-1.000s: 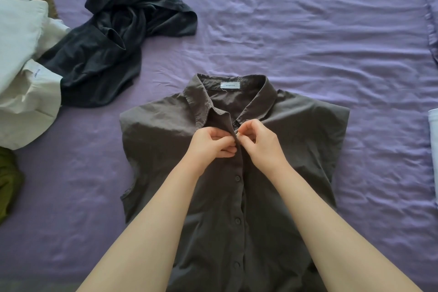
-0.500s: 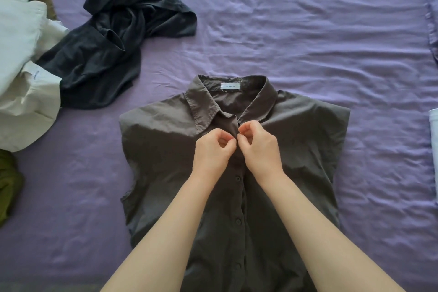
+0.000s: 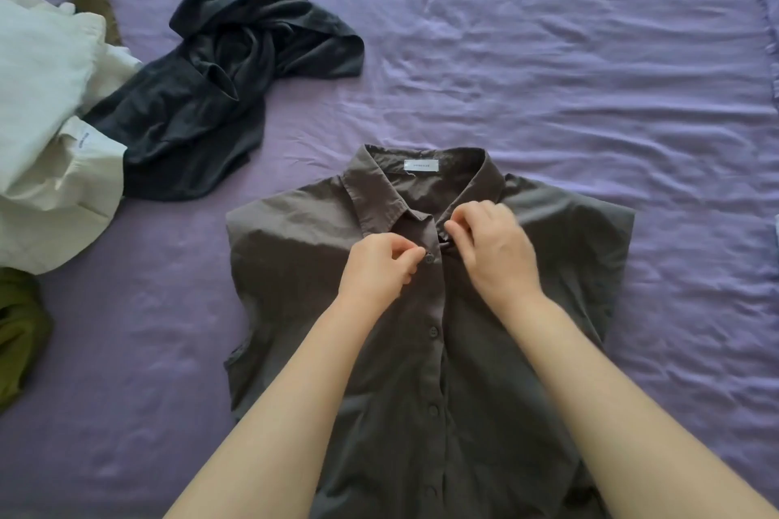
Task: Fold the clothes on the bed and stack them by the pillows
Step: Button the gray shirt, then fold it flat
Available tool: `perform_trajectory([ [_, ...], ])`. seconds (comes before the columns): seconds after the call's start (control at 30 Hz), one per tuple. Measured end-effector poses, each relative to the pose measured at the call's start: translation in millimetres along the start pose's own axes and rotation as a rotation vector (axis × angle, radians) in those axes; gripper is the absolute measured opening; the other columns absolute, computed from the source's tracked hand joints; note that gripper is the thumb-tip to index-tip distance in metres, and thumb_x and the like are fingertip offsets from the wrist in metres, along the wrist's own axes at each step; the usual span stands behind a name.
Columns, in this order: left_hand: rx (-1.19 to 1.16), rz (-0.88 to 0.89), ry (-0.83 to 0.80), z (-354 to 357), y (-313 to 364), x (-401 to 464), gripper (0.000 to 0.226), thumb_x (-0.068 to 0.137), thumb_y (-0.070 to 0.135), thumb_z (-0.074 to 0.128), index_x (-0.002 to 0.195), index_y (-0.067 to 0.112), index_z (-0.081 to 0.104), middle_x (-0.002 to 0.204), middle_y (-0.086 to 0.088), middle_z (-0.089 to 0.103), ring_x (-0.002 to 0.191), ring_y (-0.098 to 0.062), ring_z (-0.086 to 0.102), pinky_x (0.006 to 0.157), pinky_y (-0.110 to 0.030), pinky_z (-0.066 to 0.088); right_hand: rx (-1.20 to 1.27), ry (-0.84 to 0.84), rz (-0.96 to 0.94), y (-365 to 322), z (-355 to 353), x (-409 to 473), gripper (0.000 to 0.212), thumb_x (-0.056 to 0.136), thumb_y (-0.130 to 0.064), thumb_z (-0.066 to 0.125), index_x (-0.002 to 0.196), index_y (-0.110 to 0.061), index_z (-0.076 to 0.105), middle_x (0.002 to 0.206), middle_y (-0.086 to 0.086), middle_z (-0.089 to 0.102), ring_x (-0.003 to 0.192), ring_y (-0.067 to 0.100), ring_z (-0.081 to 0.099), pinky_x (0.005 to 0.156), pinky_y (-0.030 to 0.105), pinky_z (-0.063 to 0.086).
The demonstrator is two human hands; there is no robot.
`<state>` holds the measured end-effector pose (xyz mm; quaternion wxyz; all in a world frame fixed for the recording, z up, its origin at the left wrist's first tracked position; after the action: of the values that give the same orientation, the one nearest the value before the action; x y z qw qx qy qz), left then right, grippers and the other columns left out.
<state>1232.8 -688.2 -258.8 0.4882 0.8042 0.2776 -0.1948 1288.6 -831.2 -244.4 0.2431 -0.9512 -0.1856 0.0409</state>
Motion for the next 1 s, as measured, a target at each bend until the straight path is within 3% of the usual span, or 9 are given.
perform_trajectory([
  [0.07, 0.21, 0.226, 0.18, -15.6, 15.9, 6.2, 0.012, 0.088, 0.022, 0.063, 0.094, 0.018, 0.072, 0.088, 0.001, 0.069, 0.078, -0.016, 0.063, 0.072, -0.033, 0.052, -0.099, -0.019, -0.129, 8.1, -2.4, 18.8, 0.019, 0.088, -0.011, 0.06, 0.106, -0.012, 0.065, 0.111, 0.006, 0.065, 0.107, 0.033, 0.054, 0.084, 0.045, 0.046],
  [0.13, 0.369, 0.436, 0.265, -26.0, 33.7, 15.7, 0.024, 0.089, 0.018, 0.06, 0.112, 0.024, 0.066, 0.11, 0.006, 0.061, 0.091, -0.014, 0.061, 0.076, -0.033, 0.05, -0.267, -0.229, -0.219, 15.9, 4.8, 36.0, 0.041, 0.089, -0.008, 0.058, 0.128, -0.018, 0.054, 0.135, 0.002, 0.054, 0.134, 0.032, 0.034, 0.105, 0.051, 0.029],
  [0.23, 0.606, 0.396, 0.047, -24.7, 44.5, 40.4, 0.048, 0.092, 0.019, 0.055, 0.137, 0.033, 0.043, 0.14, 0.01, 0.042, 0.107, -0.017, 0.057, 0.084, -0.038, 0.05, -0.477, -0.463, -0.302, 20.7, 17.6, 49.1, 0.042, 0.093, -0.017, 0.051, 0.134, -0.022, 0.046, 0.13, 0.002, 0.053, 0.139, 0.029, 0.022, 0.114, 0.051, 0.001],
  [0.33, 0.825, 0.259, -0.116, -18.8, 40.8, 55.1, 0.034, 0.095, 0.026, 0.051, 0.129, 0.028, 0.052, 0.127, 0.0, 0.05, 0.111, -0.025, 0.055, 0.088, -0.04, 0.048, -0.428, -0.356, -0.275, 23.1, 14.9, 54.2, 0.021, 0.091, -0.021, 0.054, 0.109, -0.021, 0.065, 0.106, 0.003, 0.059, 0.122, 0.028, 0.038, 0.114, 0.049, 0.005],
  [0.5, 0.687, 0.336, 0.13, -14.7, 34.9, 46.2, 0.019, 0.094, 0.013, 0.049, 0.109, 0.014, 0.062, 0.116, -0.006, 0.054, 0.099, -0.03, 0.056, 0.078, -0.042, 0.048, -0.15, -0.041, -0.075, 28.4, 4.0, 66.5, 0.015, 0.087, -0.021, 0.063, 0.096, -0.012, 0.071, 0.093, 0.008, 0.064, 0.108, 0.032, 0.048, 0.106, 0.045, 0.026],
  [0.63, 0.628, 0.395, 0.254, 13.2, 23.7, 21.3, 0.038, 0.084, 0.007, 0.058, 0.123, 0.009, 0.056, 0.136, -0.016, 0.043, 0.11, -0.036, 0.052, 0.086, -0.046, 0.049, -0.185, -0.109, -0.053, 25.6, 15.2, 76.3, 0.021, 0.086, -0.023, 0.063, 0.103, -0.011, 0.067, 0.107, 0.008, 0.06, 0.12, 0.029, 0.041, 0.109, 0.041, 0.024],
  [0.73, 0.764, 0.496, 0.272, 43.4, 9.5, 4.4, 0.052, 0.079, 0.027, 0.071, 0.126, 0.01, 0.058, 0.135, -0.02, 0.049, 0.126, -0.04, 0.047, 0.097, -0.055, 0.045, -0.148, -0.102, -0.025, 29.6, 16.9, 69.0, 0.038, 0.087, -0.022, 0.062, 0.123, -0.011, 0.056, 0.137, 0.012, 0.045, 0.138, 0.03, 0.025, 0.114, 0.045, 0.019],
  [0.9, 0.982, 0.437, 0.14, 59.9, -19.5, 10.7, 0.078, 0.086, 0.072, 0.026, 0.151, 0.031, 0.015, 0.159, -0.013, 0.004, 0.146, -0.035, 0.004, 0.112, -0.064, 0.008, -0.242, 0.063, 0.053, 60.5, 1.2, 11.7, 0.056, 0.087, -0.023, 0.063, 0.139, -0.012, 0.044, 0.149, 0.018, 0.032, 0.141, 0.037, 0.021, 0.112, 0.058, 0.014],
  [1.0, 1.054, 0.424, 0.068, 61.7, -26.7, 27.7, 0.082, 0.081, 0.08, 0.009, 0.149, 0.037, -0.007, 0.155, -0.008, -0.025, 0.144, -0.032, -0.02, 0.111, -0.063, -0.008, -0.392, -0.071, 0.04, 82.8, 9.7, -16.4, 0.057, 0.093, -0.042, 0.046, 0.144, -0.018, 0.036, 0.152, 0.019, 0.025, 0.143, 0.037, 0.015, 0.112, 0.061, 0.01],
])
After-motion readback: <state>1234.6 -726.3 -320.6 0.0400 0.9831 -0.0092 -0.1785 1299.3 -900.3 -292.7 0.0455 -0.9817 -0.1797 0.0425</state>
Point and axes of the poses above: each hand's wrist, its own x-axis towards the middle knuckle, its own z-axis out of the palm, y = z × x, the point moved 3 cm from there along x, towards the middle knuckle
